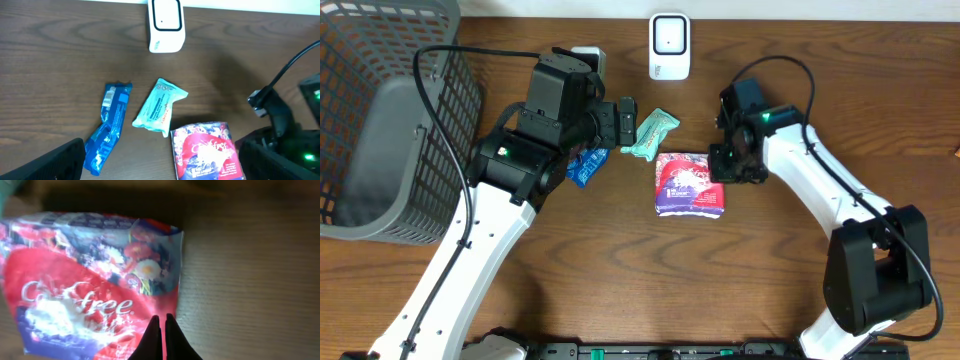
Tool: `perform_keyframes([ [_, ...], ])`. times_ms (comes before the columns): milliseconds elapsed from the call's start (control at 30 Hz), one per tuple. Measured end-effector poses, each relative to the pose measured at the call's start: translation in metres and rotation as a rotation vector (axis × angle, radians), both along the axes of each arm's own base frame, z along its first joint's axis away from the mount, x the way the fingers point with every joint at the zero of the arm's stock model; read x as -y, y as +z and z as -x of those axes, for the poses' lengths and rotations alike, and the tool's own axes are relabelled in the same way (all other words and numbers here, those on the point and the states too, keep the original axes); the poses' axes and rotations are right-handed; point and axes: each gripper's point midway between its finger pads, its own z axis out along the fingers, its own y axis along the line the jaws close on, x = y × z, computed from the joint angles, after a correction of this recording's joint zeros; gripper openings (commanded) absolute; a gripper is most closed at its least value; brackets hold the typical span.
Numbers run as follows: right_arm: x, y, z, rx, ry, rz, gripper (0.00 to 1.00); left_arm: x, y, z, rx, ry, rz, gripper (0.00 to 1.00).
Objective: Scan the item barcode
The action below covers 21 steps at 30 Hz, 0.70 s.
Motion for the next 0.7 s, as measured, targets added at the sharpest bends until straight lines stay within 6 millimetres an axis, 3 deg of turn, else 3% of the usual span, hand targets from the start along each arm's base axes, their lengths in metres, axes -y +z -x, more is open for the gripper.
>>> perform_keyframes([
  [300, -0.022, -0.028, 0.001, 0.058, 0.013, -0.15, 0.01, 0.0, 0.0, 0.0, 0.0, 0.0, 0.0, 0.98],
  [700, 0.01, -0.04, 0.014, 0.016, -0.103, -0.022, 0.01, 0.0, 0.0, 0.0, 0.0, 0.0, 0.0, 0.98],
])
